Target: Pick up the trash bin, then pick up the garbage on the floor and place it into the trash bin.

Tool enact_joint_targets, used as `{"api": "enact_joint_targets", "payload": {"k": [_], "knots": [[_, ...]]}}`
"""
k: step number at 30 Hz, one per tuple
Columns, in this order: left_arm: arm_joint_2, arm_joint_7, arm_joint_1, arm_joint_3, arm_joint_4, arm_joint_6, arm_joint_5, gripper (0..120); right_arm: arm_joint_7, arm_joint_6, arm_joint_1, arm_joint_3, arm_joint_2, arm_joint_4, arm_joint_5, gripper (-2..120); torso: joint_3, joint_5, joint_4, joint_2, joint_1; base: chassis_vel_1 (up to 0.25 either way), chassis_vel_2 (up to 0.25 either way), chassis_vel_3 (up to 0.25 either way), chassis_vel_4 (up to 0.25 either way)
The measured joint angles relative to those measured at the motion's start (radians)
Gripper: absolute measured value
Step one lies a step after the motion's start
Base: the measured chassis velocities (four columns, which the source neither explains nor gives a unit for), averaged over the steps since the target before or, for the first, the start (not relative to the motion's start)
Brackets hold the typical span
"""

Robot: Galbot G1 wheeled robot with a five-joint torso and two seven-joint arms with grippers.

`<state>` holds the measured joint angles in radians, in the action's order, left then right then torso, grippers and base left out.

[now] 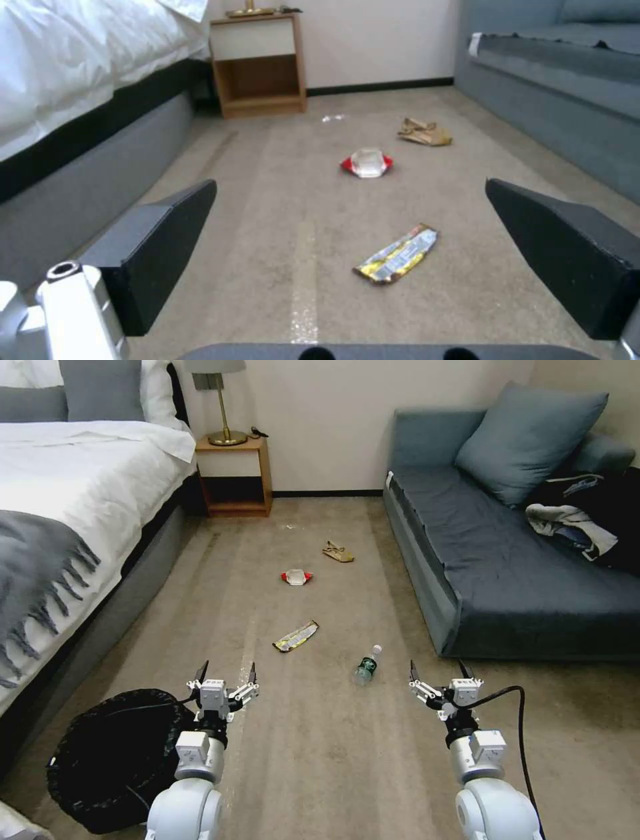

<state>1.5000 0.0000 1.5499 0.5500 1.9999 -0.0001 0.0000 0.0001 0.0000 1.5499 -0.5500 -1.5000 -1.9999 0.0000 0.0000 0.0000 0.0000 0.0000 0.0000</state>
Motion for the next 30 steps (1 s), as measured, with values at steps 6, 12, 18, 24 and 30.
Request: {"api": "enact_joint_targets", "payload": {"k": [6,12,18,24,30], "knots": [[0.000,0.000,0.000,0.000,0.000,0.000,0.000,100,0.000,0.000,0.000,0.000,0.000,0.000,0.000,100,0.000,0.0000,0.0000,0.000,0.000,0.000,0.000,0.000,0.000],[0.000,0.000,0.000,0.000,0.000,0.000,0.000,100,0.000,0.000,0.000,0.000,0.000,0.000,0.000,100,0.000,0.0000,0.0000,0.000,0.000,0.000,0.000,0.000,0.000],[0.000,0.000,0.000,0.000,0.000,0.000,0.000,100,0.000,0.000,0.000,0.000,0.000,0.000,0.000,100,0.000,0.0000,0.0000,0.000,0.000,0.000,0.000,0.000,0.000],[0.000,0.000,0.000,0.000,0.000,0.000,0.000,100,0.000,0.000,0.000,0.000,0.000,0.000,0.000,100,0.000,0.0000,0.0000,0.000,0.000,0.000,0.000,0.000,0.000],[0.000,0.000,0.000,0.000,0.000,0.000,0.000,100,0.000,0.000,0.000,0.000,0.000,0.000,0.000,100,0.000,0.0000,0.0000,0.000,0.000,0.000,0.000,0.000,0.000]]}}
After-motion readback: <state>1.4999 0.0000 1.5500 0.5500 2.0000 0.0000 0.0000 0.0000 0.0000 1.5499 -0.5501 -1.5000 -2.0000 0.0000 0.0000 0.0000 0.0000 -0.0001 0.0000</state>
